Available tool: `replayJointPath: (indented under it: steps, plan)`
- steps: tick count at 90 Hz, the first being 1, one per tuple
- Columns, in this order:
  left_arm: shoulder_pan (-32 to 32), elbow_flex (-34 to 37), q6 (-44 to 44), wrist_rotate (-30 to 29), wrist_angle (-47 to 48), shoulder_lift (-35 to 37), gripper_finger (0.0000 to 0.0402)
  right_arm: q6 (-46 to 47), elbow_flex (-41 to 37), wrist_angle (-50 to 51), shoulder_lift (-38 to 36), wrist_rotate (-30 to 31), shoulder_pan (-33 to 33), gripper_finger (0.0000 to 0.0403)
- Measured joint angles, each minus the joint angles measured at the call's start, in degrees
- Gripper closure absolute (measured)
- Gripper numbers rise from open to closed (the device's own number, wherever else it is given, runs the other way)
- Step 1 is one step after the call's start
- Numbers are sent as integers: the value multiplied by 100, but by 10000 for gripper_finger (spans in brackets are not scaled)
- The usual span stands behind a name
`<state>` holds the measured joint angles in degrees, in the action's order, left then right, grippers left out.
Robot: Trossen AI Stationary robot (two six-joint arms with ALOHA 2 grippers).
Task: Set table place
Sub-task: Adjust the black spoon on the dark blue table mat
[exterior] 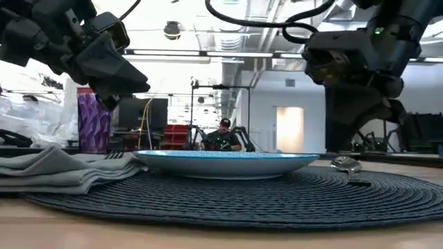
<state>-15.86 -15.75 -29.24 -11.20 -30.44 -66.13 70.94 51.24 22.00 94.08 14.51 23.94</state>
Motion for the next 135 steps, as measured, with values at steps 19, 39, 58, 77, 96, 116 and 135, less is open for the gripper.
replayJointPath:
  steps: [19,39,58,77,96,116,135]
  plan:
    - [-83,0,1,-10,-3,0,345,-22,0,-138,92,-137,15,403]
    - [-146,0,1,-163,-8,0,345,-92,-6,-588,556,-512,-9,403]
    - [-181,0,-1,-175,-4,0,345,-90,15,-921,737,-519,40,403]
    - [-181,0,-1,-179,-11,0,345,-96,-2,-701,534,-542,104,403]
    - [-181,0,1,-179,-4,0,345,-98,-2,-384,409,-673,194,403]
    - [-181,0,1,-190,-6,0,345,-111,-2,-384,402,-708,313,403]
    - [-181,0,-43,-192,-6,0,345,-120,0,-435,400,-667,306,403]
